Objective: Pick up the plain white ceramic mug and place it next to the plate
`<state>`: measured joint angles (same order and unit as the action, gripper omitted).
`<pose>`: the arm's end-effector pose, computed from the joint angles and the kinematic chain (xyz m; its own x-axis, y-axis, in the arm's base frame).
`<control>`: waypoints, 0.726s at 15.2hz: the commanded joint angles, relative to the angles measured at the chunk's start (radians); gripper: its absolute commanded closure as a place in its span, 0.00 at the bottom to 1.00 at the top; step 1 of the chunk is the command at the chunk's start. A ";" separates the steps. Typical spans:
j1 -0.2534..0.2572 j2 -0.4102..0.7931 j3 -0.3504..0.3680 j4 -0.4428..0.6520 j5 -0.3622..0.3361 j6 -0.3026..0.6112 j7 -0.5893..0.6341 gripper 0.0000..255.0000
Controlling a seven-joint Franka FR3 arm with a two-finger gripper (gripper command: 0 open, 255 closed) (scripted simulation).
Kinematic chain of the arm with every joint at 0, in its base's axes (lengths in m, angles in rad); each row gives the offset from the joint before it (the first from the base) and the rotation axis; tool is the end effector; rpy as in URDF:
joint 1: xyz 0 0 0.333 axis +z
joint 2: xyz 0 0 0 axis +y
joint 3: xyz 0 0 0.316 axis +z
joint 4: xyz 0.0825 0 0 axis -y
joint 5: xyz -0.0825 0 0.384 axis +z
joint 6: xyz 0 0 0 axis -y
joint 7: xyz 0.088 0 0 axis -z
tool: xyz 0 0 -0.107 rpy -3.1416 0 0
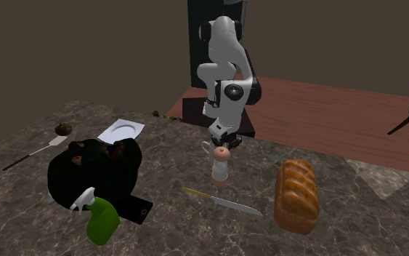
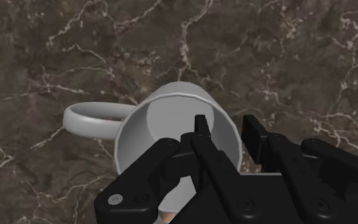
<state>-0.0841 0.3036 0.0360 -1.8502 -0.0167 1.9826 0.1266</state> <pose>0.6069 -0.0314 0.3470 0.9716 -0.1663 -0.1684 -0.1645 -0.9861 0.0246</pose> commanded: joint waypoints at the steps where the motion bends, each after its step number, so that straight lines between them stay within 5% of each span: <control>1: 0.000 0.000 0.000 0.000 0.000 0.000 0.000 1.00; 11: 0.000 -0.017 0.000 0.018 0.001 -0.035 -0.001 1.00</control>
<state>-0.0845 0.2894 0.0361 -1.8398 -0.0160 1.9582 0.1257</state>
